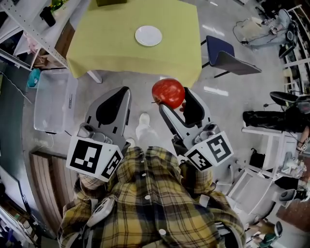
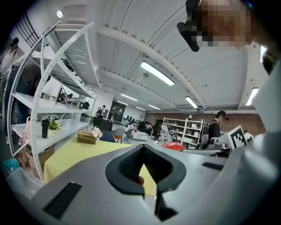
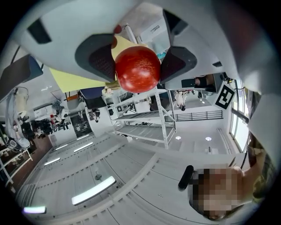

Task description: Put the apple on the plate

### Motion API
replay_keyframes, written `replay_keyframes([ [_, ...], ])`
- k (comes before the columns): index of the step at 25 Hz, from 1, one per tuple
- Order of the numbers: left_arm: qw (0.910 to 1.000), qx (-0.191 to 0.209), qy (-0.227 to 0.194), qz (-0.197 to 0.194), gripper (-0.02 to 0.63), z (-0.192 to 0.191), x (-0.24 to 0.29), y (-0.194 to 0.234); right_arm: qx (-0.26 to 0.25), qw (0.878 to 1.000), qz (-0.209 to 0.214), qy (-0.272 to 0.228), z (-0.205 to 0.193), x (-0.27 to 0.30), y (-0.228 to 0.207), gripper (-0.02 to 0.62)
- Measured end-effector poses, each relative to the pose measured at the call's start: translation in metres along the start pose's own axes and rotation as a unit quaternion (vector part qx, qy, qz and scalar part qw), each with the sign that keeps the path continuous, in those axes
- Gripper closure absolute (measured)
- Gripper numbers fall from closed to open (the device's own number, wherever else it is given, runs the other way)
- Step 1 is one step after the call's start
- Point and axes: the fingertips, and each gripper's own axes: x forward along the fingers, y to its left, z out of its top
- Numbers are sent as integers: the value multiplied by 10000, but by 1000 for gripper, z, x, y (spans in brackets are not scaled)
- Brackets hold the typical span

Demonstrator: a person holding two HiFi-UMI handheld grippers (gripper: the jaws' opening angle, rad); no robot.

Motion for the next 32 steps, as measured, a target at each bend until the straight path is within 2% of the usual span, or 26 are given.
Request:
replay_keyframes([
  [13,9996,54,-160,243,600,37,116,26,-41,9997,251,-38,43,64,-101,279],
  [21,9992,-12,-80,383,600,37,153,36,59,9992,378,110,44,85,-133,279],
  [25,9992,-82,3,396,600,33,168,60,84,9990,370,223,39,111,-139,279],
  [32,9998,-65,57,180,600,41,201,100,99,9996,139,218,41,156,-156,279],
])
